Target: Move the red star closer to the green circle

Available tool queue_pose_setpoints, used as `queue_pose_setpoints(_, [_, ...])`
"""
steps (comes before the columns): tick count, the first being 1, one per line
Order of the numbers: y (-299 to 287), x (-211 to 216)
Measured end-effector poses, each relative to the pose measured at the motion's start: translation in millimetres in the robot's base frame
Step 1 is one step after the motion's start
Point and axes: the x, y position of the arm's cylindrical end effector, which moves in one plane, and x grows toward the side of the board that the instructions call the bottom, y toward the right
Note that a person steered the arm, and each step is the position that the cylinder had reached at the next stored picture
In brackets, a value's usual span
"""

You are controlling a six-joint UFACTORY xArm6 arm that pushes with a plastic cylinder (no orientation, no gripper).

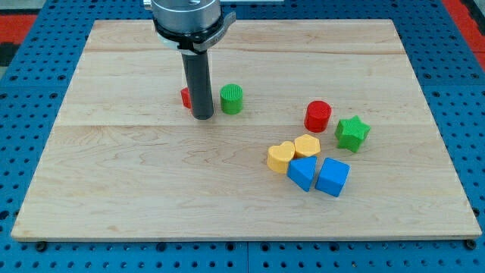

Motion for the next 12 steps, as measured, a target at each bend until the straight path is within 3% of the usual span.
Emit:
queue_pose_setpoints(1, [-7.5, 29.9])
queue_pose_setpoints(2, [-53.0, 29.1])
queue_pose_setpoints(4, [-95.5, -13.5])
queue_pose_setpoints(6, [-35.5, -28.4])
queue_pose_setpoints(8, [-47.9, -53.3])
queue_pose_setpoints(11, [-8.2, -58.4])
queue_pose_setpoints(12, [-38.0, -51.1])
